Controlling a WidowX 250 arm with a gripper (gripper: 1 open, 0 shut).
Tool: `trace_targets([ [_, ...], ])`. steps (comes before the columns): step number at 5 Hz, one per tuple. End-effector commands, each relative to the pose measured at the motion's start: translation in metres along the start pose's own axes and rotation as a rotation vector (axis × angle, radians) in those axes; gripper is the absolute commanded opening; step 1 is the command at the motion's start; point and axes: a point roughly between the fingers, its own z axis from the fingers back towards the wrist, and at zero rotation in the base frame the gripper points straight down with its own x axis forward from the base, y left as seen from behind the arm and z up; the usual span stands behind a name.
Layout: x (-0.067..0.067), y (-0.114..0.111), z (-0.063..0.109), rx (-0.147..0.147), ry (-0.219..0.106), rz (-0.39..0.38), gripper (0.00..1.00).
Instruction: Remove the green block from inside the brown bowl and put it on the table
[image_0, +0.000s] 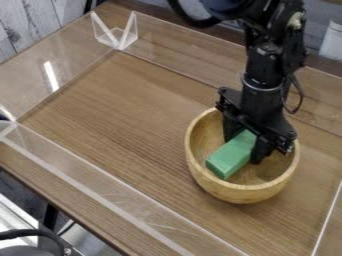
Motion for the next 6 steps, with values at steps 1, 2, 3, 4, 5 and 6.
trace_targets([
  [1, 0.0112, 0.0041, 0.0129, 0.001, -0.051, 0.009, 0.0],
  [2, 0.011, 0.0046, 0.0129, -0.001, -0.05, 0.008, 0.0],
  [3, 0.011, 0.0051, 0.0132, -0.003, -0.048, 0.006, 0.0],
  [4, 0.0112, 0.0055, 0.0133, -0.005, -0.047, 0.004, 0.0],
  [5, 0.0114, 0.0058, 0.0137, -0.007, -0.046, 0.003, 0.0],
  [6, 0.0107, 0.0094, 0.0198, -0.01, -0.054, 0.01, 0.0],
])
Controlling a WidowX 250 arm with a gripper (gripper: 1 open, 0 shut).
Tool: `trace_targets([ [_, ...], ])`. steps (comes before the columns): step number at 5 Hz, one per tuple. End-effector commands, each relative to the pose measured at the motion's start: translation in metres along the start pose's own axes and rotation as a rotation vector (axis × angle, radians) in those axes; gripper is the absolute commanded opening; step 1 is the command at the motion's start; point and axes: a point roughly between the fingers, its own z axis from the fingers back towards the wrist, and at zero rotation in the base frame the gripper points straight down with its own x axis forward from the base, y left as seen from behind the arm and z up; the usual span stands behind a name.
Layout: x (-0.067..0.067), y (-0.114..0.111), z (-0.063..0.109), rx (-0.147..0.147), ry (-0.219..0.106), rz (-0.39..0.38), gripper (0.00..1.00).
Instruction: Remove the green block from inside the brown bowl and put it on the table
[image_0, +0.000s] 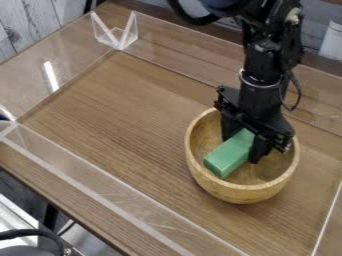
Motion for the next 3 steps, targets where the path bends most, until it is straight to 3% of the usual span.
trace_targets([
  [1, 0.011, 0.007, 0.025, 0.002, -0.081, 0.005, 0.0],
  [3, 0.01, 0.016, 0.038, -0.001, -0.099, 0.024, 0.0],
])
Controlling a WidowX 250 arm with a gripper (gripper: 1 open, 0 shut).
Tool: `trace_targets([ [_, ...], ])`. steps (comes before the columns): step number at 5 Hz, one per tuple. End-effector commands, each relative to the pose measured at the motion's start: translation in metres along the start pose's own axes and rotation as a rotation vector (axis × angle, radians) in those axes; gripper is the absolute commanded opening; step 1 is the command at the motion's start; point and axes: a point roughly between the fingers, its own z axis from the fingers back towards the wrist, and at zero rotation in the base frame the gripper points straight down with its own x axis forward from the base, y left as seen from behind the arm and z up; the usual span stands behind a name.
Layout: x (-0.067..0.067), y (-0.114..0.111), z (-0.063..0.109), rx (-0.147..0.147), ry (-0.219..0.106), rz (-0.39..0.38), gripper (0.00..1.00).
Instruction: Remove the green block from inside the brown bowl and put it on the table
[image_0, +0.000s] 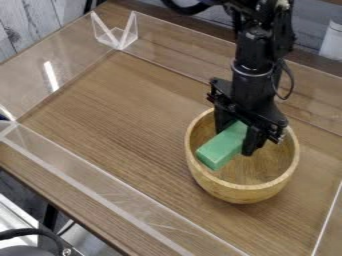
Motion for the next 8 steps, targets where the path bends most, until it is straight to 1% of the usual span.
trace_targets([
  [1, 0.015, 0.007, 0.029, 0.009, -0.101, 0.014, 0.0],
  [3, 0.013, 0.028, 0.03, 0.021, -0.093, 0.049, 0.0],
  [4, 0.013, 0.042, 0.027, 0.029, -0.086, 0.07, 0.0],
  [5, 0.013, 0.053, 0.02, 0.034, -0.078, 0.087, 0.0],
  [7, 0.017, 0.05, 0.006, 0.035, -0.063, 0.07, 0.0],
  [8, 0.017, 0.047, 0.004, 0.033, -0.06, 0.062, 0.0],
])
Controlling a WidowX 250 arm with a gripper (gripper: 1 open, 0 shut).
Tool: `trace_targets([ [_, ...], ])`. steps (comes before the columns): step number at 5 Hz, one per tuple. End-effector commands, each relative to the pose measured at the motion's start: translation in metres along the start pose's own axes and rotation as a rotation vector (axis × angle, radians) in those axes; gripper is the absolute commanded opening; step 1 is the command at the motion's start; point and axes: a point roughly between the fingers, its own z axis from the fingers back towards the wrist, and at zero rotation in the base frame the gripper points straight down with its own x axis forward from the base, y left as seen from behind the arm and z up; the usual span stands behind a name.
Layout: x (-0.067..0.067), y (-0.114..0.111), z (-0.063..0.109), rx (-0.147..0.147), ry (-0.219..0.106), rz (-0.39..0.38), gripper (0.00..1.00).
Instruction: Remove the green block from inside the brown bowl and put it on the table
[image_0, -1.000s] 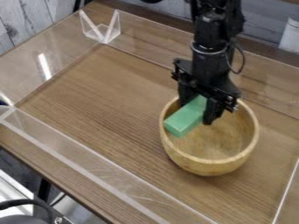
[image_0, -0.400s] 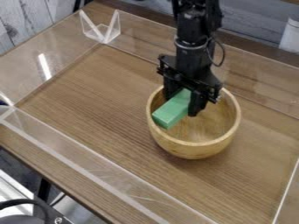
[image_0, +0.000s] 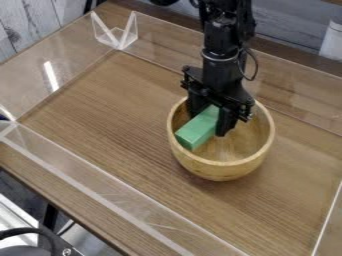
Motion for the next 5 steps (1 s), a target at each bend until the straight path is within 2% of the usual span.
trace_targets([
  [1, 0.0122, -0.0004, 0.0119, 0.009, -0.055, -0.024, 0.0],
  [5, 0.012, -0.0057, 0.0148, -0.005, -0.059, -0.043, 0.0],
])
